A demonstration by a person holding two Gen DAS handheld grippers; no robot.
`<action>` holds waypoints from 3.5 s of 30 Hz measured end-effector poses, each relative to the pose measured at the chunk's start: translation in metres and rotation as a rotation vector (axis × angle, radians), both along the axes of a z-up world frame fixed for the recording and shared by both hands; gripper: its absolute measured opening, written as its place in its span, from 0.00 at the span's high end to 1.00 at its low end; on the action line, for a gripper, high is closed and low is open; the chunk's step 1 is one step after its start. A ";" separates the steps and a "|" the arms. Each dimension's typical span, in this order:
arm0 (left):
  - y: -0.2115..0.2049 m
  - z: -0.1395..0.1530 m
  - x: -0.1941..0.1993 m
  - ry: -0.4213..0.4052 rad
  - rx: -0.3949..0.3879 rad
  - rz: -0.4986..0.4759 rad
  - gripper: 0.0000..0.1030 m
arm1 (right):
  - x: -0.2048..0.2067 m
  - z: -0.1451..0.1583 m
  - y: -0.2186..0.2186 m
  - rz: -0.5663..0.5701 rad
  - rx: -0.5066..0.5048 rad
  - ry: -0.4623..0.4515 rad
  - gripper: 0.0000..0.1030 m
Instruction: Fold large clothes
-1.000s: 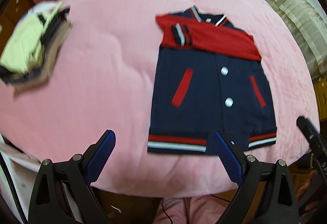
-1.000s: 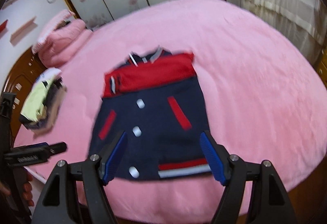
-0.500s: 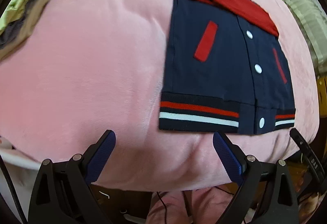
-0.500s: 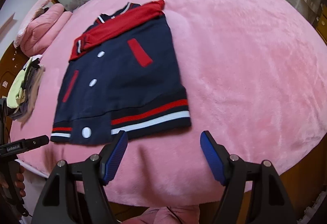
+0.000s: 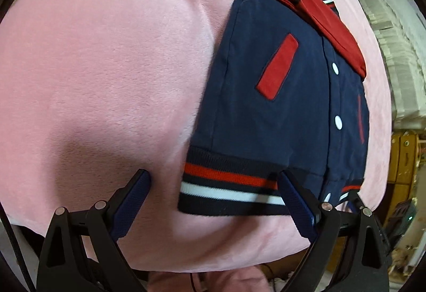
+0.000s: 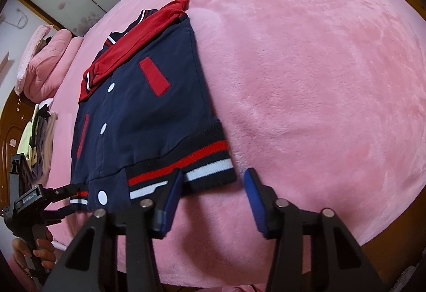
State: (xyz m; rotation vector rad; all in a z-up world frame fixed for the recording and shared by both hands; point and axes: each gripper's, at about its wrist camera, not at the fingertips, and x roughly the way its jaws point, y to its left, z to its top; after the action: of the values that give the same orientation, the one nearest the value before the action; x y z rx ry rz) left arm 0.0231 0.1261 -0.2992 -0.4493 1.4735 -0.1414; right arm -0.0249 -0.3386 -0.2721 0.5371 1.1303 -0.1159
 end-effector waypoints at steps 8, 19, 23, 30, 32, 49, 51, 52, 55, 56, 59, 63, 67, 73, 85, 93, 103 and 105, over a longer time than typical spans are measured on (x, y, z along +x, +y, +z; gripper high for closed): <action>-0.004 -0.004 0.004 0.082 -0.056 0.020 0.55 | 0.002 -0.004 -0.004 -0.085 0.157 0.011 0.86; -0.031 0.027 0.012 0.150 0.086 -0.026 0.92 | 0.015 0.021 0.011 -0.082 0.204 0.000 0.90; -0.038 0.037 0.022 0.186 0.095 -0.019 0.92 | 0.025 0.031 0.013 -0.057 0.230 -0.019 0.90; -0.034 0.064 0.043 0.217 0.027 0.048 0.94 | 0.050 0.059 0.013 -0.028 0.263 -0.080 0.90; -0.031 0.079 0.050 0.202 0.018 0.066 0.94 | 0.061 0.075 0.011 -0.017 0.275 -0.111 0.91; 0.010 0.161 0.162 0.091 -0.095 0.313 0.96 | 0.192 0.124 -0.034 0.067 0.357 -0.206 0.91; 0.011 0.157 0.178 0.077 -0.093 0.333 0.96 | 0.205 0.118 -0.037 0.070 0.358 -0.185 0.91; 0.010 0.154 0.187 0.070 -0.095 0.343 0.96 | 0.214 0.114 -0.038 0.071 0.355 -0.170 0.91; 0.004 0.141 0.214 0.066 -0.077 0.348 0.96 | 0.236 0.104 -0.041 0.063 0.347 -0.137 0.90; 0.002 0.137 0.223 0.065 -0.066 0.343 0.96 | 0.244 0.100 -0.042 0.061 0.348 -0.130 0.90; -0.007 0.130 0.243 0.054 -0.033 0.330 0.96 | 0.261 0.091 -0.043 0.063 0.316 -0.099 0.90; -0.021 0.126 0.268 0.028 0.001 0.291 0.96 | 0.277 0.079 -0.045 0.055 0.265 -0.044 0.89; -0.035 0.121 0.289 0.012 0.056 0.231 0.96 | 0.288 0.072 -0.048 0.063 0.214 -0.011 0.87; -0.040 0.123 0.299 -0.045 0.098 0.208 0.79 | 0.296 0.081 -0.050 0.108 0.109 -0.027 0.76; -0.038 0.071 0.240 0.026 0.197 0.124 0.61 | 0.260 0.054 -0.036 0.221 0.009 0.010 0.66; -0.032 0.047 0.211 -0.080 0.195 0.012 0.62 | 0.235 0.023 -0.034 0.224 0.012 0.061 0.66; -0.029 0.033 0.192 -0.054 0.206 -0.007 0.93 | 0.220 0.011 -0.024 0.244 -0.030 0.123 1.00; -0.025 0.027 0.185 -0.017 0.190 0.026 0.93 | 0.213 0.006 -0.021 0.248 -0.033 0.147 1.00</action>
State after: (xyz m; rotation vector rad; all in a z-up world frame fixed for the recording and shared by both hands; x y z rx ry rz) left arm 0.2078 0.1009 -0.2723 -0.3120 1.4484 0.0151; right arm 0.1879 -0.3593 -0.2662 0.3594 1.3273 0.0419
